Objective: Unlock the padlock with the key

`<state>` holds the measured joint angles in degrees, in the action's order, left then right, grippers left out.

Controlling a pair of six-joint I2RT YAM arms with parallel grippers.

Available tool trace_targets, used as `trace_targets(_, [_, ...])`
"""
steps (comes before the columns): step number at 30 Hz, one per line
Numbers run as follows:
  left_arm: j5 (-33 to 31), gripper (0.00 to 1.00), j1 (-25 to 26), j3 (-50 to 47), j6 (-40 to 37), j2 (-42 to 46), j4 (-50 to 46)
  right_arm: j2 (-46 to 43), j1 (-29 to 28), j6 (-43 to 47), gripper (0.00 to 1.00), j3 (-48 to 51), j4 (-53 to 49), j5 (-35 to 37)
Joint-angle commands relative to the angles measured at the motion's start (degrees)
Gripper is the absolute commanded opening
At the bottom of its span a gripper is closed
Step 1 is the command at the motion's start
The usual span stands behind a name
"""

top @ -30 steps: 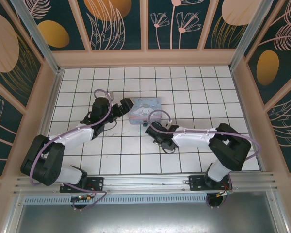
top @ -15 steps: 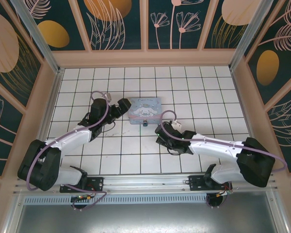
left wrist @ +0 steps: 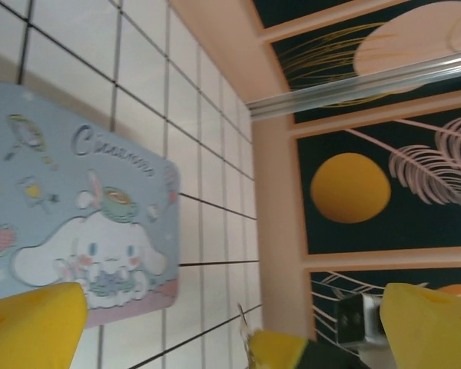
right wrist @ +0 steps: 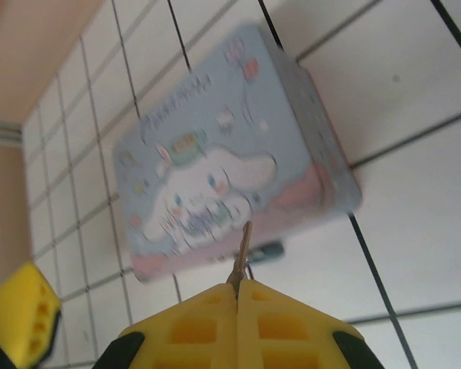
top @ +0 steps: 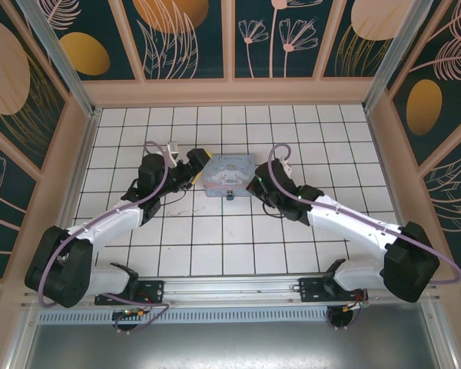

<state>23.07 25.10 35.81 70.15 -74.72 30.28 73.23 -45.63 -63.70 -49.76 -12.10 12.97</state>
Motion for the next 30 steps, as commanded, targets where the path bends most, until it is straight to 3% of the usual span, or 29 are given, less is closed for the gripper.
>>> trace_targets(1, [0.9,0.96,0.4,-1.6,7.8,1.0,8.2,2.3,2.2,1.4,0.0,-3.6,4.5,-1.1])
trace_targets(14, [-2.9,0.83,2.6,0.1,20.1,-5.6,18.5,13.4,2.5,1.1,0.0,-13.7,9.1,-2.2])
trace_targets(30, [-5.7,0.61,6.6,4.8,24.9,-15.8,24.7,14.6,2.2,0.5,0.0,-13.6,11.5,-3.9])
